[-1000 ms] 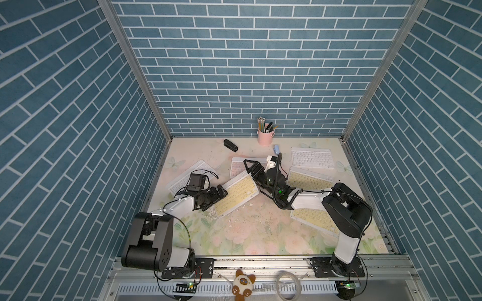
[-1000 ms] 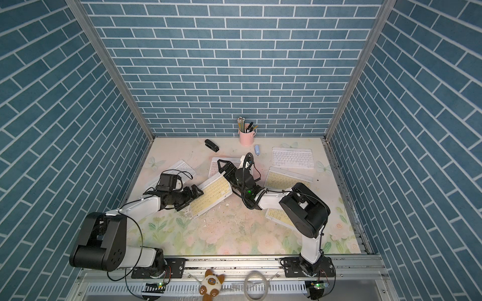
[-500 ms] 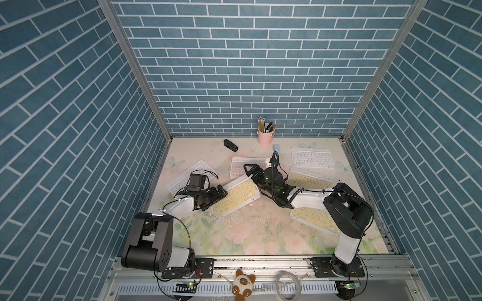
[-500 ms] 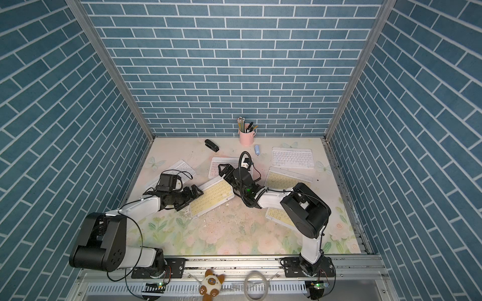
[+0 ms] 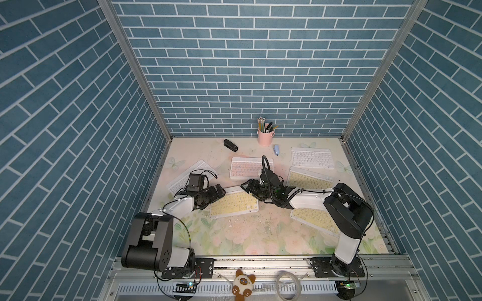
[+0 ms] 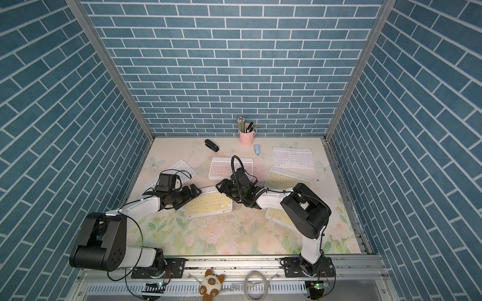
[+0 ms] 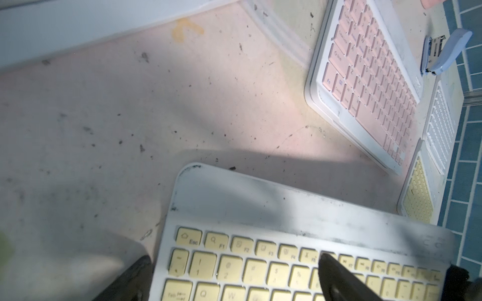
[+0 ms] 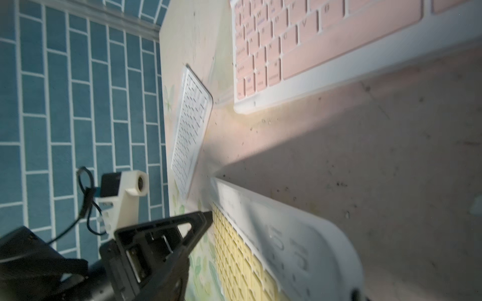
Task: Stack the numeric keypads
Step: Pick up the numeric keypad from the center of the board.
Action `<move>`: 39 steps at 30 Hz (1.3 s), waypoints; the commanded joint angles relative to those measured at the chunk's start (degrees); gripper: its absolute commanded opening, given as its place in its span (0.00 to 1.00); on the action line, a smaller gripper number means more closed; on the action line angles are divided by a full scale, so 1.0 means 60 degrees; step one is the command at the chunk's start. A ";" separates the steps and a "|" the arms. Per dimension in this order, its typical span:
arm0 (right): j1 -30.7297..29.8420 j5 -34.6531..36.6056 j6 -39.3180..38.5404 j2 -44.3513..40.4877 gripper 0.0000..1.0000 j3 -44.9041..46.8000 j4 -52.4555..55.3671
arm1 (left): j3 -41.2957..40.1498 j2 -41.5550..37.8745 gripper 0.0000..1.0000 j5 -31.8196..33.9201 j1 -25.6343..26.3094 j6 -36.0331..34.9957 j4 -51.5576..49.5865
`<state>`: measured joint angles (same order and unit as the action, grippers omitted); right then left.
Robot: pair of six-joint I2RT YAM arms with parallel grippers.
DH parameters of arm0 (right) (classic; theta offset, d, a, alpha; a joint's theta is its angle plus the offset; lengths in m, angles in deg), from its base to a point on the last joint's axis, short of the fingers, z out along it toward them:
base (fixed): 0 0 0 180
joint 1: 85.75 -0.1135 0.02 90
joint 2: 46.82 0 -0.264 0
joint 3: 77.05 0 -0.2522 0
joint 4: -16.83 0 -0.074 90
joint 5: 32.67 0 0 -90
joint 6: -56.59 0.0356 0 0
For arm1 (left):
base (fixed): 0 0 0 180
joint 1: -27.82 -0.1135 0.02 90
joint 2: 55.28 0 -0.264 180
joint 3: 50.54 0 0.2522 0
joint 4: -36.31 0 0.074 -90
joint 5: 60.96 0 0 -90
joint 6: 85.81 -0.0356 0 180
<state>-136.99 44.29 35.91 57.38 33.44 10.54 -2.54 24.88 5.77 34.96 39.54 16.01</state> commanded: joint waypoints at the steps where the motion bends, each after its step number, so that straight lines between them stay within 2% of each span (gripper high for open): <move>1: -0.0413 -0.0982 -0.0246 -0.0512 0.63 -0.0038 -0.0087 | -0.0345 0.0321 0.99 -0.1659 0.0305 0.0259 -0.0313; 5: -0.0343 -0.1035 -0.0354 -0.0662 0.47 0.0145 -0.0137 | -0.0345 0.0307 1.00 -0.1659 0.0305 0.0260 -0.0312; 9: -0.0280 -0.0940 -0.0493 -0.0783 0.24 0.0314 0.0029 | -0.0330 0.0274 0.99 -0.1672 0.0270 0.0267 -0.0341; 11: -0.0225 -0.0961 -0.0506 -0.0810 0.09 0.0434 0.0017 | -0.0327 0.0252 1.00 -0.1688 0.0261 0.0276 -0.0330; 15: -0.0163 -0.1017 -0.0714 -0.0867 0.00 0.0513 0.0180 | -0.0293 0.0113 1.00 -0.1920 0.0180 0.0549 -0.0208; 22: 0.0417 -0.1568 -0.1823 -0.1530 0.00 0.0536 0.1028 | 0.1134 -0.1034 0.99 -0.2256 -0.0031 0.0568 -0.1569; 28: 0.1674 -0.2111 -0.3111 -0.2254 0.00 0.0227 0.1633 | 0.3001 -0.1448 1.00 -0.2349 -0.0186 0.0423 -0.2683; 32: 0.2630 -0.2801 -0.3604 -0.2077 0.00 -0.0290 0.1525 | 0.3713 -0.1198 1.00 -0.2362 -0.0194 0.0448 -0.2709; 39: 0.3629 -0.4002 -0.3583 -0.1189 0.00 -0.1210 0.0410 | 0.3859 -0.0380 1.00 -0.2493 -0.0194 0.0741 -0.1932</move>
<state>-115.92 25.95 16.52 48.53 29.07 18.15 20.39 20.97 -8.43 34.08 43.35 3.37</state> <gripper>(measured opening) 0.076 0.995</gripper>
